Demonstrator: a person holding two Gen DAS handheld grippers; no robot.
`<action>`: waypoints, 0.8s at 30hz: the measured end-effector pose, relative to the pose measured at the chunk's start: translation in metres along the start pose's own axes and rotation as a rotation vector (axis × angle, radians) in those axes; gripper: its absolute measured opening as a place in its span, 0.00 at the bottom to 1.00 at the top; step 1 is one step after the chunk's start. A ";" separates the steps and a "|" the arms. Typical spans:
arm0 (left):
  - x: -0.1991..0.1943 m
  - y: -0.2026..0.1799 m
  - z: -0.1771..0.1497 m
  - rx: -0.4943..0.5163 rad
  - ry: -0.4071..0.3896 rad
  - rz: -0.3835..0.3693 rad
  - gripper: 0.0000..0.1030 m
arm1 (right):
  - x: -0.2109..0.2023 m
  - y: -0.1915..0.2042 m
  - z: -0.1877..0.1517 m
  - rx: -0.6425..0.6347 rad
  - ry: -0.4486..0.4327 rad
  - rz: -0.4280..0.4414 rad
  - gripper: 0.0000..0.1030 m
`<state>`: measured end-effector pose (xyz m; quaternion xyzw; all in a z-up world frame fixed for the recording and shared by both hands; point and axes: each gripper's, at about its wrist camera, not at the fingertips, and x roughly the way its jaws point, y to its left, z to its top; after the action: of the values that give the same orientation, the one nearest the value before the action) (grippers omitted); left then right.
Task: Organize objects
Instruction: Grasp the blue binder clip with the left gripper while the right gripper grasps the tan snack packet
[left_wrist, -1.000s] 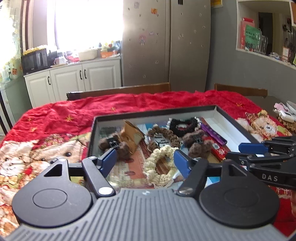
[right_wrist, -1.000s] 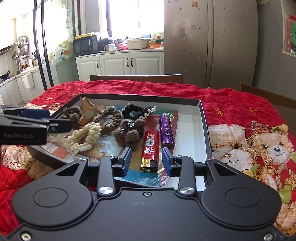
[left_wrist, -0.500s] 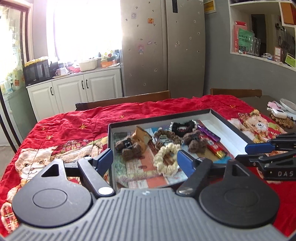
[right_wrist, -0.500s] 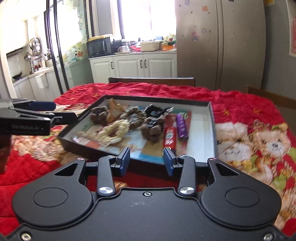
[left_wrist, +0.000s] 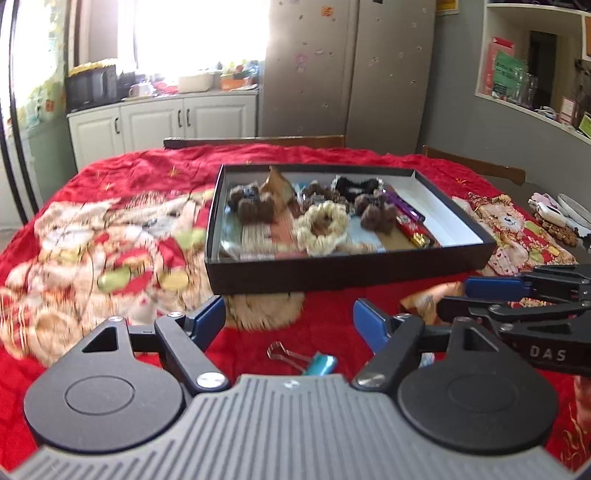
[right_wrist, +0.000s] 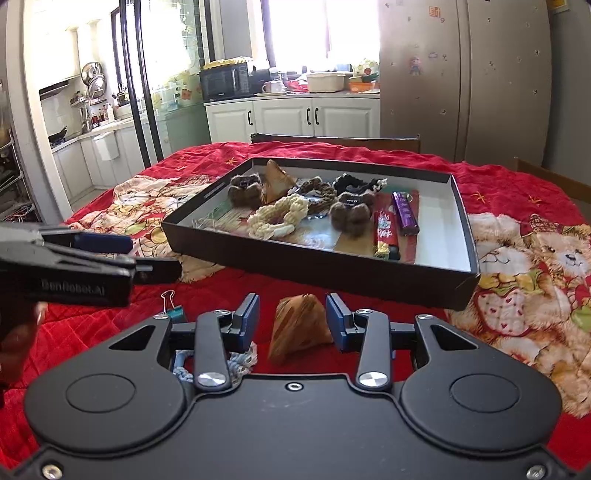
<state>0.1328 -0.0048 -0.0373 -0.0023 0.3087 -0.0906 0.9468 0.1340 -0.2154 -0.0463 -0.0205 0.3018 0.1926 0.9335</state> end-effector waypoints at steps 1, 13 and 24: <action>0.000 -0.002 -0.003 -0.006 0.000 0.012 0.82 | 0.002 0.001 -0.001 -0.003 -0.002 -0.005 0.37; 0.018 -0.004 -0.029 -0.092 0.065 0.056 0.80 | 0.023 0.009 -0.012 -0.067 -0.007 -0.068 0.39; 0.023 -0.013 -0.036 -0.030 0.044 0.091 0.62 | 0.029 0.012 -0.015 -0.098 -0.011 -0.087 0.39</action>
<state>0.1276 -0.0195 -0.0786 -0.0004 0.3304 -0.0428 0.9429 0.1429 -0.1969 -0.0742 -0.0780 0.2856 0.1663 0.9406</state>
